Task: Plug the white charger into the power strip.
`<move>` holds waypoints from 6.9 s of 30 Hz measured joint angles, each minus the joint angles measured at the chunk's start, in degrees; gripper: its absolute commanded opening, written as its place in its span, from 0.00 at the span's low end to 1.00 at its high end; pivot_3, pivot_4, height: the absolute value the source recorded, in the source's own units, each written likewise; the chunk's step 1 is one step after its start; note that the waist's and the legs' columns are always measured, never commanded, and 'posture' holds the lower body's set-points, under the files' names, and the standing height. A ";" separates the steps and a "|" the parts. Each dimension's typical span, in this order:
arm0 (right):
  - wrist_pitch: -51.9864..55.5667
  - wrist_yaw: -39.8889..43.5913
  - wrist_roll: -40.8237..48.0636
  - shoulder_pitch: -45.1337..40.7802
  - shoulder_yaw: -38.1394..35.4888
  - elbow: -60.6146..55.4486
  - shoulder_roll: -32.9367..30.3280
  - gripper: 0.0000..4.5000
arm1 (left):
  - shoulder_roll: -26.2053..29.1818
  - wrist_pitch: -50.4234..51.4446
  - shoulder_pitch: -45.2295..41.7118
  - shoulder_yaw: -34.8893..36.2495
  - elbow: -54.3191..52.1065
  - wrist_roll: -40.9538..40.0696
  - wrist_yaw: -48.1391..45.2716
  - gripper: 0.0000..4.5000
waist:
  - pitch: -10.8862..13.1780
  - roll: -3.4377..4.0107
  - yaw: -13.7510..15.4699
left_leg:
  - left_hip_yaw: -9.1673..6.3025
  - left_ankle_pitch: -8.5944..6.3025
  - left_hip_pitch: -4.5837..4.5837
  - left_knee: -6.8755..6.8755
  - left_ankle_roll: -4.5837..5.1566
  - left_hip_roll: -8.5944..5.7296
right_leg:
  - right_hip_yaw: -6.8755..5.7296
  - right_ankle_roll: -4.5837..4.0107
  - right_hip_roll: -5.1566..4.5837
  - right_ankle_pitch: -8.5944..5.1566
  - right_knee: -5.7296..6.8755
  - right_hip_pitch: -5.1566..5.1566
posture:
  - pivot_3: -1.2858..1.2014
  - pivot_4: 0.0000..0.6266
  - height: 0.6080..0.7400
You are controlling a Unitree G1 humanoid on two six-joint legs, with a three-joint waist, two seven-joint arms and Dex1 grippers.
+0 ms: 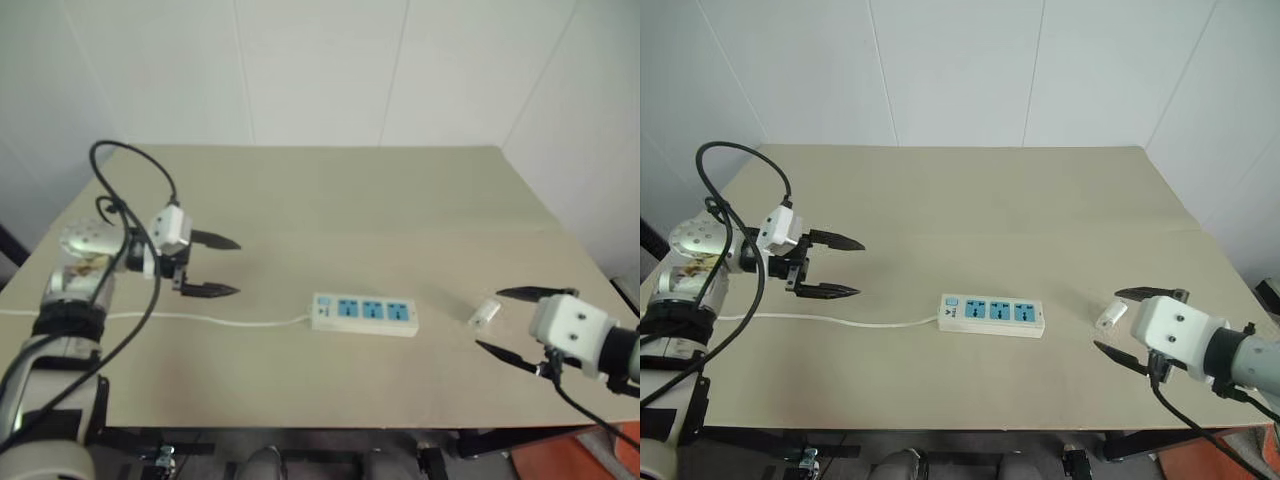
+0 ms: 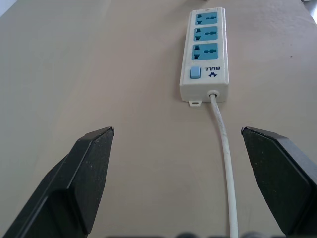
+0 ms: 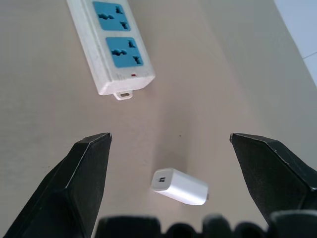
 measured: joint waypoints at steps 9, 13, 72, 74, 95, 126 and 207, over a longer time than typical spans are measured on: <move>-0.86 3.13 1.40 -5.30 1.16 5.46 -3.44 1.00 | 3.52 6.81 14.81 7.49 -15.92 -2.87 4.52 1.00 | 0.01 -0.01 0.02 | 0.03 0.00 0.03 -0.04 0.00 0.05 | 0.01 -0.11 -0.02 0.02 0.01 -0.01 | 0.52 0.24 1.00; -1.17 5.68 2.78 -9.51 4.44 9.32 -4.99 1.00 | 3.84 10.58 24.37 11.61 -25.71 -4.96 9.38 1.00 | 0.01 -0.01 0.02 | 0.04 0.00 0.04 -0.04 0.00 0.08 | 0.01 -0.17 -0.02 0.05 -0.01 -0.01 | 0.52 0.24 1.00; 19.09 1.04 5.77 22.03 -21.33 -30.17 9.52 1.00 | -30.94 -24.44 -12.01 -4.58 39.95 6.68 0.17 1.00 | 0.00 -0.11 0.34 | 0.02 0.00 -0.49 0.16 0.01 -0.05 | 0.03 0.08 0.02 0.03 0.06 -0.45 | 0.52 0.24 1.00; 18.91 1.03 7.13 23.75 -22.79 -30.20 9.77 1.00 | -31.68 -25.82 -11.56 -3.56 40.36 8.23 1.88 1.00 | 0.00 -0.11 0.40 | 0.02 0.00 -0.50 0.15 0.01 -0.06 | 0.03 0.09 0.00 0.03 0.04 -0.45 | 0.52 0.24 1.00; 18.18 -0.64 9.09 27.61 -25.15 -30.54 9.33 1.00 | -33.16 -25.34 -8.84 3.07 41.79 16.55 9.30 1.00 | -0.01 -0.14 0.39 | 0.01 0.00 -0.39 0.12 0.00 -0.06 | 0.03 0.12 0.00 0.02 0.00 -0.31 | 0.52 0.24 1.00; 25.98 1.76 7.34 22.26 -24.61 -28.08 -1.56 1.00 | -34.75 -24.17 -6.09 9.40 40.83 15.68 1.82 0.74 | -0.03 -0.14 0.08 | 0.05 0.00 -0.25 0.15 0.00 -0.08 | 0.02 0.15 -0.03 0.04 -0.07 -0.12 | 0.52 0.24 1.00; -86.88 -2.17 -49.38 -78.94 66.69 92.03 2.88 0.25 | -32.45 -27.91 5.90 2.86 24.05 6.82 0.67 0.74 | -0.15 0.36 -1.98 | 0.11 0.06 0.37 -0.10 0.06 -0.13 | 0.27 -0.43 -0.01 0.48 0.07 0.11 | 0.52 0.24 1.00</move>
